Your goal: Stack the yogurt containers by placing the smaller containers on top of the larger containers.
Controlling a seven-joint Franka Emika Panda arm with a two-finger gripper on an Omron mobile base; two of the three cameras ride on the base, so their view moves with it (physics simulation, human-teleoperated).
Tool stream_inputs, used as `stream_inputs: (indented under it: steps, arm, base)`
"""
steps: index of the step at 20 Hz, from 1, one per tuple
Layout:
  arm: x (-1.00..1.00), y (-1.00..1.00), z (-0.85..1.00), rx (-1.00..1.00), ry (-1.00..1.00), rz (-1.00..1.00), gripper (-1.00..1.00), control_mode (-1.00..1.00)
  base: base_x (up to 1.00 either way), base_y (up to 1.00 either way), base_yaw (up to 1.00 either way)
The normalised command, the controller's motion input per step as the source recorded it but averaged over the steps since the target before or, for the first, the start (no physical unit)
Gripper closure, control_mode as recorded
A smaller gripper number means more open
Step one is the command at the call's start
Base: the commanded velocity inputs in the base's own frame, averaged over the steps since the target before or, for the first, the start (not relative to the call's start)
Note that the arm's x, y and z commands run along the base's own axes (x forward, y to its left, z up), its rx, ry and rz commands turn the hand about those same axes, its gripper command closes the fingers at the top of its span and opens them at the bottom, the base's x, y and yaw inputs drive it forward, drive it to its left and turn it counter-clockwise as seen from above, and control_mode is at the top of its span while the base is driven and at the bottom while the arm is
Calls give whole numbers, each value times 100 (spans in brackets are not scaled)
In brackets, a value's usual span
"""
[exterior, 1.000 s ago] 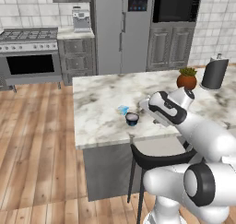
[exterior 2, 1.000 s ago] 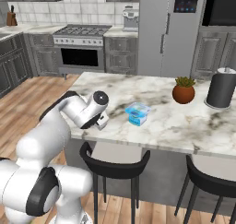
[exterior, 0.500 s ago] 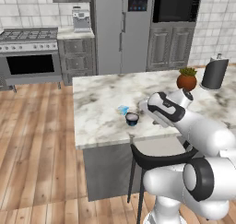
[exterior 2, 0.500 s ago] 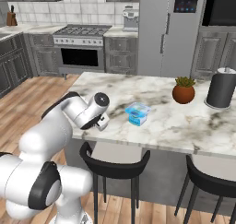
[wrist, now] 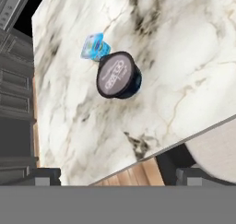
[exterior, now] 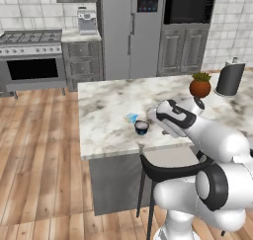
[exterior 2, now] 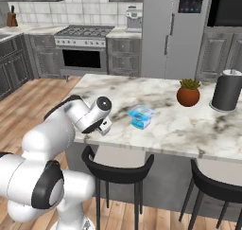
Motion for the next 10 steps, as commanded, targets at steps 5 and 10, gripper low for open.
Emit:
stream_inputs:
  steps: [5,10]
  arm:
    - [10,6,-3,0,0,0,-100,-100]
    - [16,0,-9,2,0,0,-100,-100]
  base:
    - [0,0,0]
    - [0,0,0]
